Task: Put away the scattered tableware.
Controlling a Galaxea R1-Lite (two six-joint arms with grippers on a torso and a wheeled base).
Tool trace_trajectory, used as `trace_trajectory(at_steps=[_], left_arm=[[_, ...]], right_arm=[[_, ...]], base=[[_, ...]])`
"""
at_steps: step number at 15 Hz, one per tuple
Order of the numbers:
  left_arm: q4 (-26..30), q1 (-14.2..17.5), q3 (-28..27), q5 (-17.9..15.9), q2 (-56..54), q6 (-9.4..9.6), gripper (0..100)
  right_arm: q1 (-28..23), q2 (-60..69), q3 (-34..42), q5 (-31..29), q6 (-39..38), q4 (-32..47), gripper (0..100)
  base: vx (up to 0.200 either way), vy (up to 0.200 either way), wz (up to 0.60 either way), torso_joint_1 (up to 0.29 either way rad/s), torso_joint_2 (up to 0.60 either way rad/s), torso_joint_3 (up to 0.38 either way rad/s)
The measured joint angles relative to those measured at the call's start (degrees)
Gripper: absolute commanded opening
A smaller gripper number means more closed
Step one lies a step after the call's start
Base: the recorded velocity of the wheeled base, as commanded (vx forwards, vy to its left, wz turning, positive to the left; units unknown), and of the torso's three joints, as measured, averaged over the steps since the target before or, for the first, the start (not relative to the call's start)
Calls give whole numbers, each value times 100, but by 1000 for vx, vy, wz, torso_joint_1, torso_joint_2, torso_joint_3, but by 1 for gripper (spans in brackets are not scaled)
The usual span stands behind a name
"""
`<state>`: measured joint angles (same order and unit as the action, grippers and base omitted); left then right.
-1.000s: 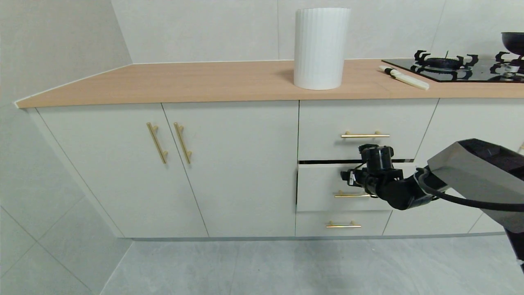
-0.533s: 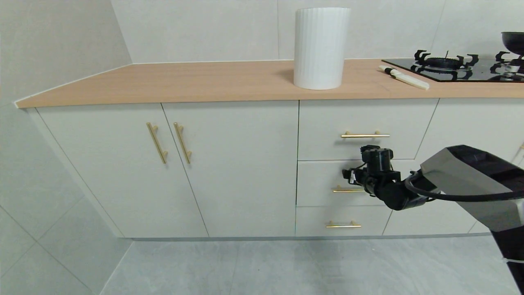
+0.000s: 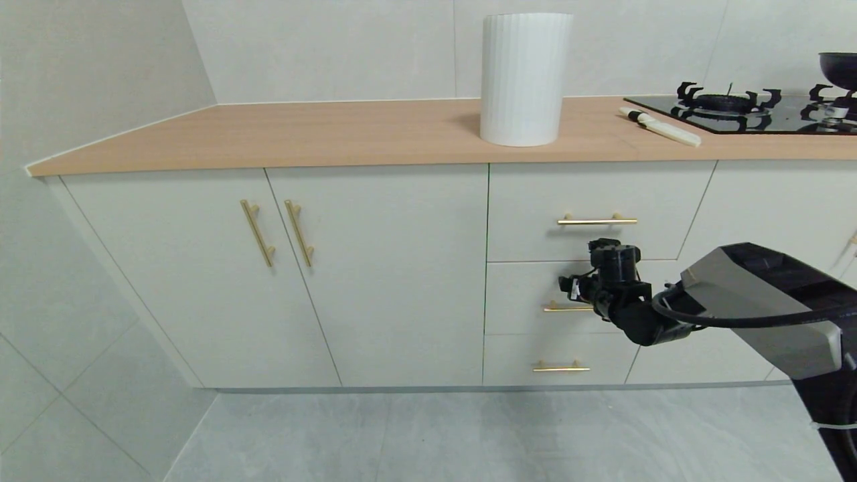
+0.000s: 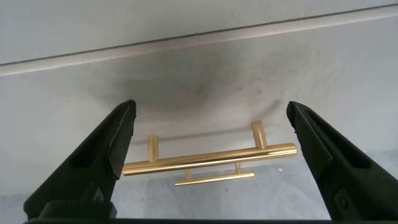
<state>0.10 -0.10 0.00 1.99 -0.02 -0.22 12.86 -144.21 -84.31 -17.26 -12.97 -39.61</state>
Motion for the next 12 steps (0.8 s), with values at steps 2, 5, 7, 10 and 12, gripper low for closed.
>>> trace_trajectory(at_steps=[2, 5, 7, 10, 12], left_arm=[[0, 0, 0, 1, 0, 0, 100], [-2, 2, 0, 0, 0, -2, 100], [0, -1, 0, 1, 0, -2, 100], [0, -1, 0, 1, 0, -2, 100], [0, 2, 0, 1, 0, -2, 100]], right_arm=[[-5, 66, 101, -99, -5, -16, 100], [50, 711, 887, -101, 4, 50, 100], [141, 1459, 1777, -77, 9, 46, 100], [251, 2889, 3196, -102, 15, -60, 100], [286, 3914, 4051, -138, 82, -134, 100]], base=[[0, 0, 0, 0, 0, 0], [0, 0, 0, 0, 0, 0], [0, 0, 0, 0, 0, 0], [0, 0, 0, 0, 0, 0], [0, 0, 0, 0, 0, 0]])
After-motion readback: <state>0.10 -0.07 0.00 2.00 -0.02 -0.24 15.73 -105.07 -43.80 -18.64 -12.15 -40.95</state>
